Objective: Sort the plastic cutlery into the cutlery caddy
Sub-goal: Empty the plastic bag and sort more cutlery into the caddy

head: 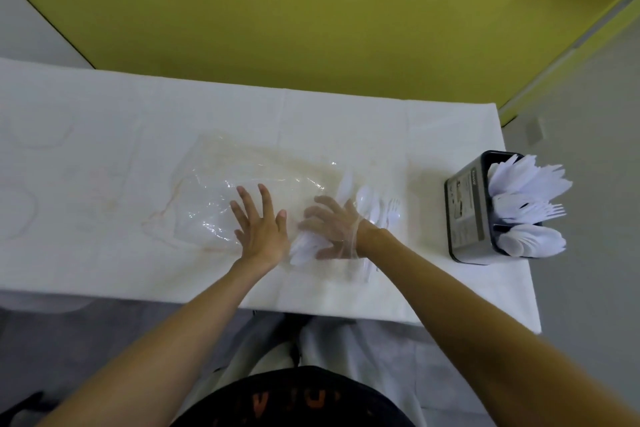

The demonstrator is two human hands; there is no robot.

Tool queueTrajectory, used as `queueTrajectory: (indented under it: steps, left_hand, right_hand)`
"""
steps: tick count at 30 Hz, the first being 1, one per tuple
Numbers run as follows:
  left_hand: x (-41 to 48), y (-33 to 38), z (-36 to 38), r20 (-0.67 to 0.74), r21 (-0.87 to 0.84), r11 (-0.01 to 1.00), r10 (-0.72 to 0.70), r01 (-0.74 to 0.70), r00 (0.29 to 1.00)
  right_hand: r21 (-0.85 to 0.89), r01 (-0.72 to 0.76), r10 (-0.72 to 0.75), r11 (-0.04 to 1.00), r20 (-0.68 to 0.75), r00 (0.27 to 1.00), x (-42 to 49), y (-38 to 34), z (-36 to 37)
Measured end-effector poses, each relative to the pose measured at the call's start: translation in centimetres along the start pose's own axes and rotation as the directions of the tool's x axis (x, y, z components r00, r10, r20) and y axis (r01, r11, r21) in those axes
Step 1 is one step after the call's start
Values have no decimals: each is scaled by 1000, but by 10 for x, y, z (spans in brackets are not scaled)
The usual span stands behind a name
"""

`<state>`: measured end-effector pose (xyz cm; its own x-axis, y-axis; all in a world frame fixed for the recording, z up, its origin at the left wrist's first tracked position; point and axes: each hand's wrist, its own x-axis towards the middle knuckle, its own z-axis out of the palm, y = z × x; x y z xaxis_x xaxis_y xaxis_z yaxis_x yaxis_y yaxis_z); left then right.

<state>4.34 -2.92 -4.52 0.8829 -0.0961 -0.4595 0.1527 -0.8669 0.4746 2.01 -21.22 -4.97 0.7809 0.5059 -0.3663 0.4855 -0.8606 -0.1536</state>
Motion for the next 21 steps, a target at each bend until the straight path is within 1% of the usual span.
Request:
queueTrajectory:
  steps: [1, 3, 5, 10, 15, 18, 21]
  left_hand:
    - [1, 0, 1, 13, 10, 1000, -6, 6, 1000]
    - [4, -2, 3, 33, 41, 999, -22, 21, 999]
    - [8, -4, 5, 47, 70, 996, -51, 48, 998]
    - [11, -13, 8, 54, 76, 993, -99, 95, 994]
    - [15, -13, 12, 7, 106, 986, -133, 132, 991]
    - [18, -12, 13, -10, 112, 980, -163, 164, 986]
    - [22, -14, 11, -37, 104, 971, -211, 213, 977]
  right_hand:
    - [-19, 29, -30, 999, -46, 998, -5, 3, 4]
    - [-58, 37, -43, 998, -109, 993, -15, 7, 10]
    - [-70, 39, -48, 997, -139, 989, -24, 13, 15]
    - [-141, 39, -56, 989, -118, 991, -47, 30, 28]
    - [-116, 22, -38, 993, -133, 990, -54, 33, 32]
    - [-83, 15, -33, 996, -221, 975, -59, 31, 35]
    - [-73, -54, 32, 996, -276, 961, -63, 30, 39]
